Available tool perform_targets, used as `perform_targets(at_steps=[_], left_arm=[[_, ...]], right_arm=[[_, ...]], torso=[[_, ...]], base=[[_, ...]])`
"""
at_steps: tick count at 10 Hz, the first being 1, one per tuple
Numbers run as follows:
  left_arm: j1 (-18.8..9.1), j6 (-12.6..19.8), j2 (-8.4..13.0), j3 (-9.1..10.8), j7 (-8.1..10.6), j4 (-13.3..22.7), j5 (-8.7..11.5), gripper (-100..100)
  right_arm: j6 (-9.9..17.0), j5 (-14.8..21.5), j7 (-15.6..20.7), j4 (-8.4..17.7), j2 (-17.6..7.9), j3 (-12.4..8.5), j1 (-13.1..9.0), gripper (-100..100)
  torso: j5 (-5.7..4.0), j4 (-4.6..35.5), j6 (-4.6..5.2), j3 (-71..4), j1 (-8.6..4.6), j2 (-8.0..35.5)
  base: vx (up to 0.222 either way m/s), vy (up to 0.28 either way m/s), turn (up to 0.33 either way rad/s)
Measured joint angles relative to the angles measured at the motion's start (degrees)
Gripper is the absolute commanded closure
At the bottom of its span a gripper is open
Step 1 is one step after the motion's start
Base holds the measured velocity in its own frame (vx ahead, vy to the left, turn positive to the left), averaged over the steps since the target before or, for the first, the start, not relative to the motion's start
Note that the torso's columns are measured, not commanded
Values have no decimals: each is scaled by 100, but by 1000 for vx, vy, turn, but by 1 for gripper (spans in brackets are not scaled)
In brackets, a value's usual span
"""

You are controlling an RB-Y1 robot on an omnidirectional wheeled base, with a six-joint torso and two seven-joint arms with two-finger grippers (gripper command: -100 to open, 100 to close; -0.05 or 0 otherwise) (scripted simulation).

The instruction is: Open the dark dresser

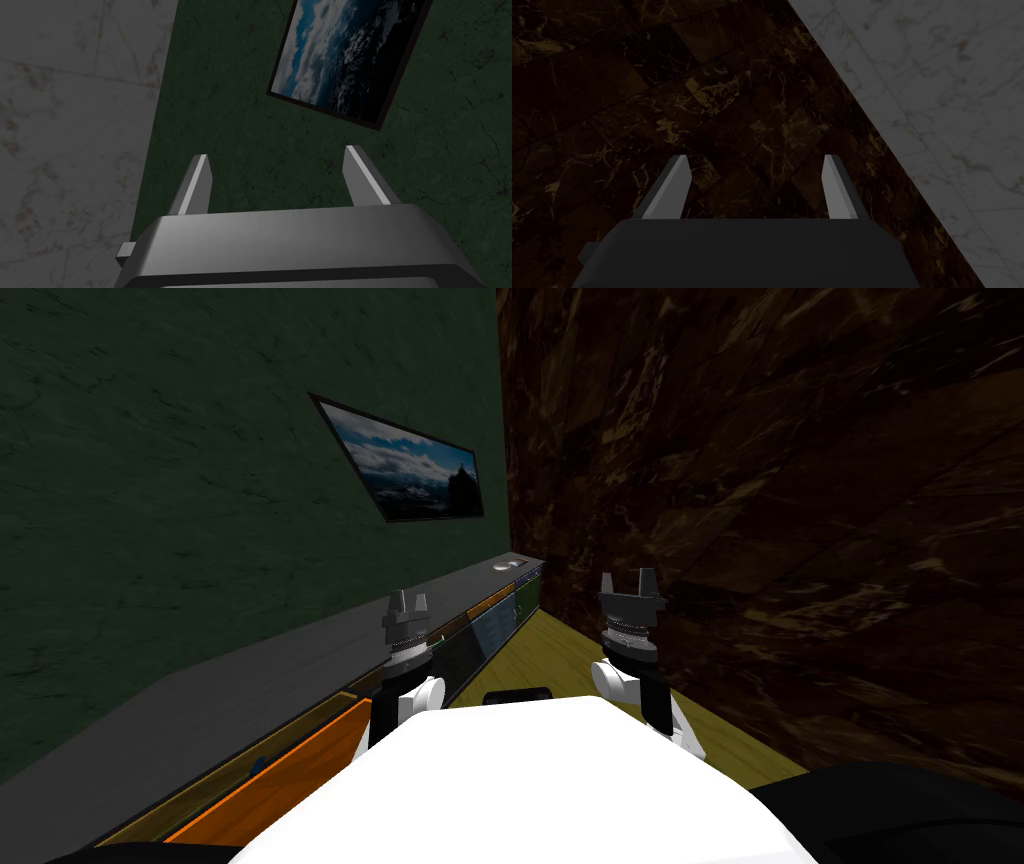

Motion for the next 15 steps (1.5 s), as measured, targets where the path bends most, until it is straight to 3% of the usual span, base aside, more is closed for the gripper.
perform_targets(at_steps=[2, 9, 10, 12, 15], left_arm=[[0, 0, 0, 0, 0, 0, 0, 0], [0, -1, 0, 0, 0, -2, 0, 0], [0, -1, 0, 0, 0, -2, 0, -100], [-9, -69, 321, 1, 20, 97, 13, -100], [-27, -240, 781, 28, 97, 334, 66, -100]], right_arm=[[0, 0, 0, 0, 0, 0, 0, 0], [0, 0, 0, -2, 0, 0, 0, 0], [0, 0, 0, -2, 0, 0, 0, 0], [0, 0, 0, 1, 0, 0, 1, 0], [0, 0, 0, 1, 1, 0, 2, 0]], torso=[[0, 600, 0, -1200, 0, 597], [0, 3537, 0, -7073, 0, 3539], [0, 3960, 0, -7919, 0, 3962], [-1, 4202, 0, -8432, -5, 4196], [-2, 4226, 0, -8461, -8, 4221]], base=[[0, 0, 0], [0, 0, 0], [22, -15, 22], [55, -35, 30], [94, -62, 53]])
